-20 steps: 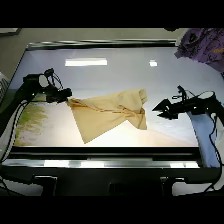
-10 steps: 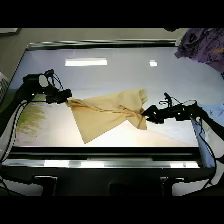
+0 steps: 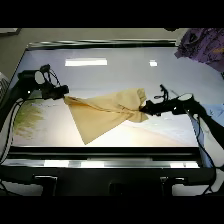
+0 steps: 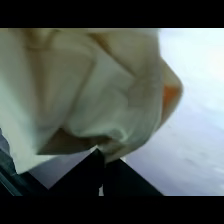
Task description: Fold the clothes and pants, and hang the long-sleeved shirts on hangers.
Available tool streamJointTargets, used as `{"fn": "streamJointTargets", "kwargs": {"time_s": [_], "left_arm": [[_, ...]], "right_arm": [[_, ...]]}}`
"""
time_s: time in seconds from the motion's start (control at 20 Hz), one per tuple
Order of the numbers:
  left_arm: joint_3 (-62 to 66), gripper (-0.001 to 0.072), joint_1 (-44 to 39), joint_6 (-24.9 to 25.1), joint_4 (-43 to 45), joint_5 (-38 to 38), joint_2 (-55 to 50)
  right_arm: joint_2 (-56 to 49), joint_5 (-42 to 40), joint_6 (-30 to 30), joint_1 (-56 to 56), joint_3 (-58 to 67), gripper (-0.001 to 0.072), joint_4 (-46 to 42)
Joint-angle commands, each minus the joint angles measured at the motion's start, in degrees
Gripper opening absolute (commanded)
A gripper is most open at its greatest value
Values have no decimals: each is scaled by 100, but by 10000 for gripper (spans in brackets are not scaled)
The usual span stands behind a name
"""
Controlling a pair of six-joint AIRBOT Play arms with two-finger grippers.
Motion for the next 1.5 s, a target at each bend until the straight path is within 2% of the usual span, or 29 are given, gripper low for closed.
{"fn": "streamJointTargets", "kwargs": {"time_s": [0.0, 0.15, 0.25, 0.4, 0.6, 0.75, 0.9, 1.05, 1.2, 1.3, 1.45], "left_arm": [[813, 18, 15, 273, 861, -13, 372], [2068, 18, 11, 1062, 999, -22, 953], [2776, 19, 7, 1438, 1001, -13, 1495], [2931, 19, 7, 1480, 997, 9, 2605], [2599, 19, -4, 1156, 973, -317, 3875], [2559, 19, -4, 1095, 973, -470, 4172], [2479, 19, -2, 1095, 911, -667, 3834], [2304, 19, -2, 828, 726, -973, 3032], [2109, 19, -2, 798, 404, -1154, 1759], [2055, 19, -4, 796, 326, -1147, 713], [2057, 19, 9, 573, 339, -1012, -883]], "right_arm": [[815, 92, 365, 26, 1261, 35, -201], [1668, 96, 857, 28, 3014, 36, -732], [2328, 2, 1307, 28, 4127, 36, -1392], [3279, -70, 1956, 28, 5239, 37, -2468], [4474, -129, 2874, 28, 5473, 37, -3866], [4721, -164, 3263, 28, 5471, 37, -4103], [4240, 22, 3383, 28, 5392, 37, -3891], [3086, 535, 3383, 28, 5364, 37, -3342], [1447, 745, 3307, 35, 5364, 37, -2542], [289, 555, 3071, 35, 5364, 37, -2059], [-1287, 118, 3062, 74, 5364, 37, -1611]]}}
